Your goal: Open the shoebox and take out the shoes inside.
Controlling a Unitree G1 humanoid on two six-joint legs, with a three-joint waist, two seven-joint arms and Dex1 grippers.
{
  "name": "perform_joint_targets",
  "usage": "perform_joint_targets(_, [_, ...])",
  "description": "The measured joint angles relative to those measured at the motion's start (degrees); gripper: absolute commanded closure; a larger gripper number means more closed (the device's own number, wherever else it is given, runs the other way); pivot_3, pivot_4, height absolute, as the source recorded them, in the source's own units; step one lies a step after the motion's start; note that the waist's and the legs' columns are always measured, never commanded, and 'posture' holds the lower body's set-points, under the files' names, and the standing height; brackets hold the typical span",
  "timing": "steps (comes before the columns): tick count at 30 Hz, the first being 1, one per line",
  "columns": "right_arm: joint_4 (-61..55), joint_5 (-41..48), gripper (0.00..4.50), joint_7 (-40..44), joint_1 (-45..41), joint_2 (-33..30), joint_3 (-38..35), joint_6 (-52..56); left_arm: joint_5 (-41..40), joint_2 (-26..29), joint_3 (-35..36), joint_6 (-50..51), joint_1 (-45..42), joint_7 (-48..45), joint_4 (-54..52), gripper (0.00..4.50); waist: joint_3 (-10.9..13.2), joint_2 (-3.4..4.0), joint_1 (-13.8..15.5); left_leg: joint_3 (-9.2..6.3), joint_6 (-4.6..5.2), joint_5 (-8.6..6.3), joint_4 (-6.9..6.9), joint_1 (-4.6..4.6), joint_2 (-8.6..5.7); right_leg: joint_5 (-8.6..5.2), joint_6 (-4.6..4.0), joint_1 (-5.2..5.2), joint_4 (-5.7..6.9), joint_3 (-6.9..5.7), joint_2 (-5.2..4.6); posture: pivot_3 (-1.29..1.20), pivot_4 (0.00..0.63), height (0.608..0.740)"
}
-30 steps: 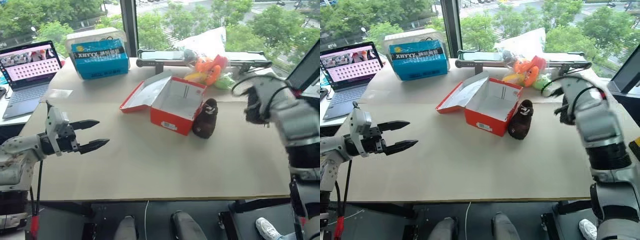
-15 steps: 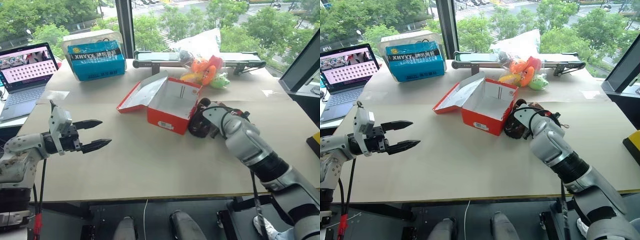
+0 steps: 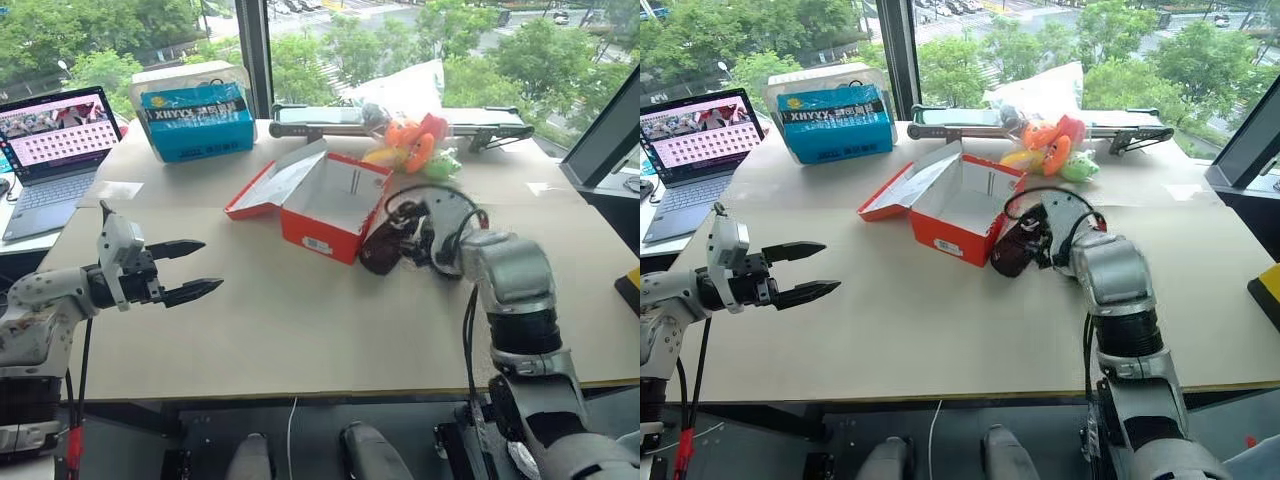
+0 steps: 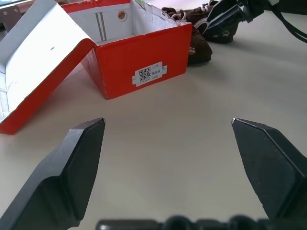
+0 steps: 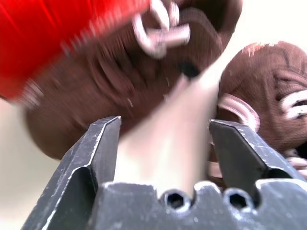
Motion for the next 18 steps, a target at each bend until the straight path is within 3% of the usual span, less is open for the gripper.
perform_joint_targets(5, [-6.71,5.77,1.00,2.79,-3.32,-0.69,-11.07,4.26,0.59,-1.79,0.12,-0.24,-0.94,2.37,0.32,0.00,0.00,0.00,0.68,-0.01,0.00,0.00,-0.01,0.11,0.00,-0.02,0.02,0.15,-0.03,-0.04,-0.01,0.00,0.150,0.736])
perform_joint_targets(9, [-16.35,11.65,1.00,6.94,0.04,-0.76,-16.43,4.07,3.23,-5.74,0.90,-0.61,-0.41,11.16,-0.02,0.00,-0.02,-0.02,1.32,-0.04,0.00,0.00,-0.04,0.26,0.01,-0.07,0.10,0.30,-0.06,-0.05,-0.01,0.00,0.150,0.736])
perform_joint_targets(12, [-23.98,14.35,1.00,8.42,8.71,-1.13,-15.61,2.60,5.54,-8.45,1.39,0.38,1.90,19.03,-1.57,0.00,-0.02,-0.03,1.41,-0.02,0.00,0.00,-0.03,0.32,-0.01,-0.11,0.18,0.38,-0.06,-0.04,-0.05,0.00,0.150,0.736])
perform_joint_targets(15, [-33.08,15.38,1.00,6.23,24.68,4.05,-10.41,0.56,6.94,-16.91,4.19,3.78,7.10,32.94,-6.63,0.00,-0.11,-0.06,1.44,0.03,-0.01,-0.01,-0.08,0.45,-0.02,-0.15,0.25,0.45,-0.02,0.03,-0.10,0.00,0.150,0.736])
perform_joint_targets(18, [-33.60,12.46,1.00,1.41,32.20,4.90,-3.69,-3.70,8.86,-21.69,4.33,5.00,11.04,40.90,-8.27,0.00,-0.10,-0.06,1.27,0.07,-0.02,0.00,0.03,0.48,-0.07,-0.04,0.36,0.46,-0.03,0.12,-0.10,0.00,0.150,0.736])
